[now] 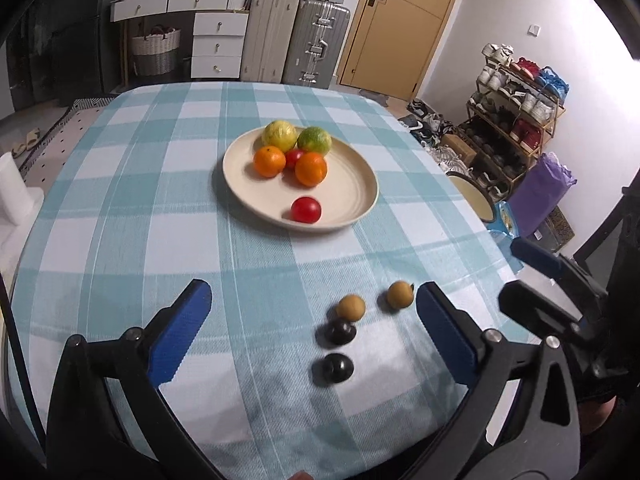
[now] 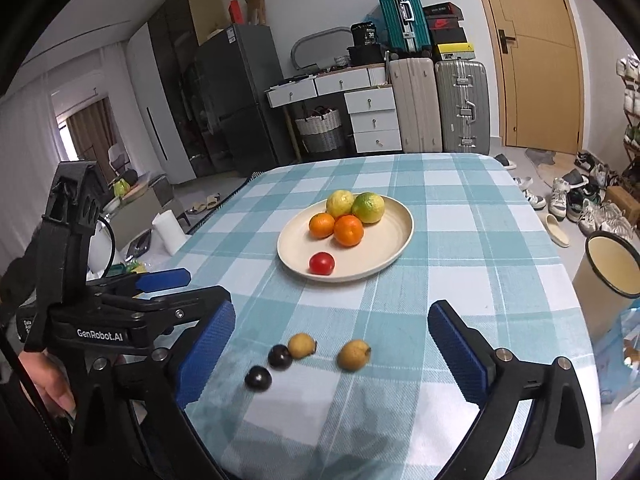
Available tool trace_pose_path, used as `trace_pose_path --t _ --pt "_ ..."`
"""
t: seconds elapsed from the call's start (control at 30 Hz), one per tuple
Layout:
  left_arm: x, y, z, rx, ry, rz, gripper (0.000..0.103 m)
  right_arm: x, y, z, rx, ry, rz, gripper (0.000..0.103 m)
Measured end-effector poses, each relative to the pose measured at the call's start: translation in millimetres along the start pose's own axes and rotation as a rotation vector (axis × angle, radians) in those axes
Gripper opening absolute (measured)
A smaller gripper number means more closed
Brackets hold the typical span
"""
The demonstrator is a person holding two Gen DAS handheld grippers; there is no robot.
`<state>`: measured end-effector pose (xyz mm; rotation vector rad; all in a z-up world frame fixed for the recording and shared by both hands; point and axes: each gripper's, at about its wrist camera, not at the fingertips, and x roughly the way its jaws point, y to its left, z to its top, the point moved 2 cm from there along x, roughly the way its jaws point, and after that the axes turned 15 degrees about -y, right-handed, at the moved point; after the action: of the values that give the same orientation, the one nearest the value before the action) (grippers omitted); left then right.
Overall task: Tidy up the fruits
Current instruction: 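Pull both tools back from the plate toward the small dark fruits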
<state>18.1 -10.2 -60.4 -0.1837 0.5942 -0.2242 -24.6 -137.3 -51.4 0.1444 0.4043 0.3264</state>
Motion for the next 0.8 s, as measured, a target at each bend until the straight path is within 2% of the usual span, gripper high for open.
trace_pose_path --t 0.27,0.43,0.8 --pt "-1.2 3.2 -24.7 0.001 0.027 -0.043 0.102 -2.2 -1.7 -20.3 -0.001 0.022 0.022 0.101" --pt "4.4 5.3 -37.4 0.018 0.043 -0.036 0.102 0.5 -8.0 -27.7 0.025 0.010 0.032 0.101" --pt "24.7 2.2 -54.6 -0.009 0.096 -0.116 0.101 17.7 -16.8 -37.1 0.044 0.059 0.006 0.101"
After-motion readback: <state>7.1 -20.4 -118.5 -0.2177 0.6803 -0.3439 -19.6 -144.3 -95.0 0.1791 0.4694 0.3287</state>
